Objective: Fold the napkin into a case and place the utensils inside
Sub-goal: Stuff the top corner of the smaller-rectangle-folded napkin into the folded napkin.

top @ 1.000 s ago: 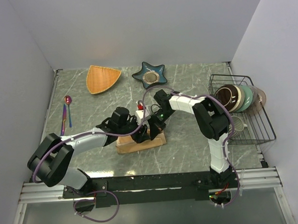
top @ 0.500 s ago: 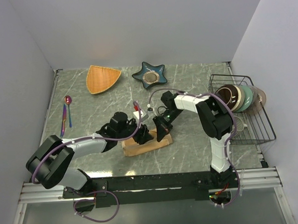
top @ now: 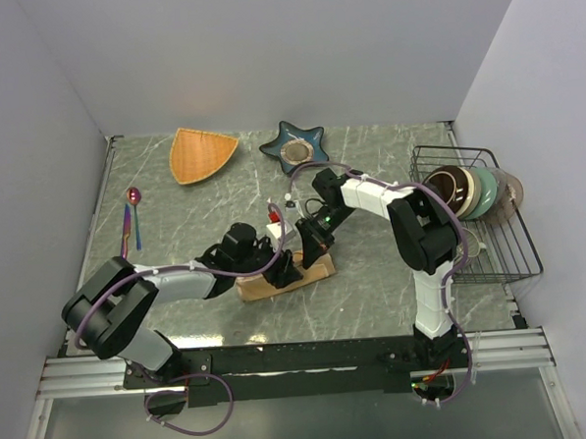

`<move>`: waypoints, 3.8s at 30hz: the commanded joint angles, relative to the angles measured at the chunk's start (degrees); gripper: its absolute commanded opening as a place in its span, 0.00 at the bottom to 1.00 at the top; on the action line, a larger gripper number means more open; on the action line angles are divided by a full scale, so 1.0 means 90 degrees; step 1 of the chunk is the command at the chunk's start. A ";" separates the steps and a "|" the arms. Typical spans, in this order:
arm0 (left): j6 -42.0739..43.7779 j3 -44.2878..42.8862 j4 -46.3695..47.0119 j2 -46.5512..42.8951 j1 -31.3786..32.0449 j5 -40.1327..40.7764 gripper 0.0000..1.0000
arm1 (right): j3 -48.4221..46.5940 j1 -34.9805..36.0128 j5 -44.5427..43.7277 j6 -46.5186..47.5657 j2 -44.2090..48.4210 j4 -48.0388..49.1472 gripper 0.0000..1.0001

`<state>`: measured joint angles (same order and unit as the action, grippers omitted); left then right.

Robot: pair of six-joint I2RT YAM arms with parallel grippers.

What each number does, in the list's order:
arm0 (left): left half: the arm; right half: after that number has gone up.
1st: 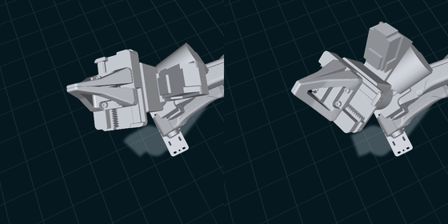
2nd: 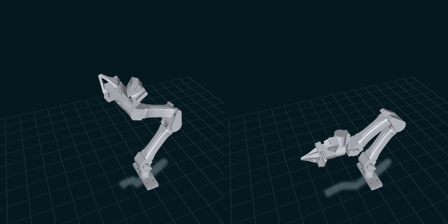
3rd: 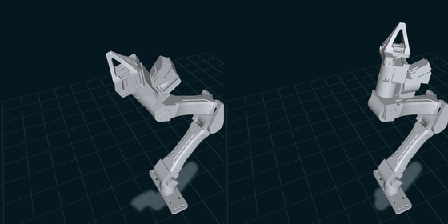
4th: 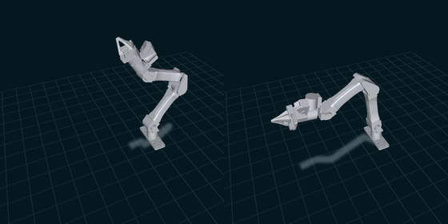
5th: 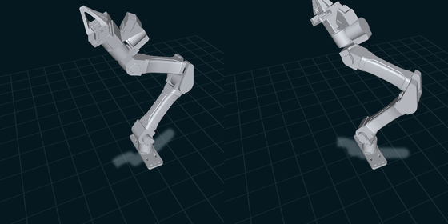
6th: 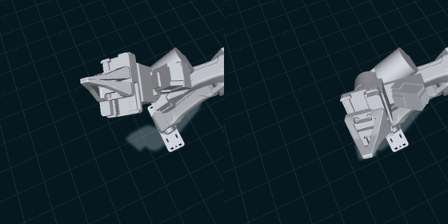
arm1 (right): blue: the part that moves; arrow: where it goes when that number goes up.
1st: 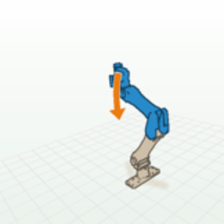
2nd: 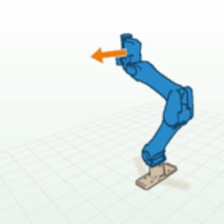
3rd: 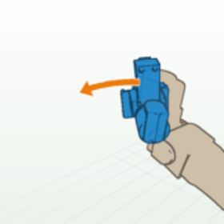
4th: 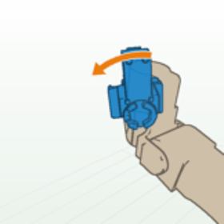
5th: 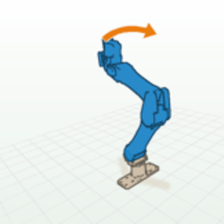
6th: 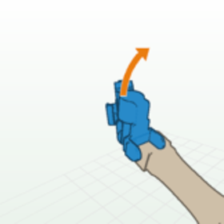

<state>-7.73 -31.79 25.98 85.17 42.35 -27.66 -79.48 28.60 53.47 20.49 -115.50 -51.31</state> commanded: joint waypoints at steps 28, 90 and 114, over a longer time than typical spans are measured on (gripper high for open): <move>-0.1065 -0.0140 0.0542 0.0762 -0.0203 -0.0491 0.01 | 0.0599 -0.0375 -0.0248 -0.0128 0.0578 0.0320 0.63; -0.2881 -0.0452 0.1117 0.1650 -0.0320 -0.0940 0.01 | 0.1750 -0.0151 -0.1761 -0.1925 0.2062 0.3122 0.05; -0.3370 -0.0364 0.1293 0.2275 -0.0633 -0.1243 0.01 | 0.2396 0.1070 -0.4144 -0.1212 0.2404 0.4256 0.19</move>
<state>-37.34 -35.55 35.68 104.27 36.99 -37.85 -57.14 37.50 21.17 8.32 -96.33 -15.27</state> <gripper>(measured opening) 0.025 0.187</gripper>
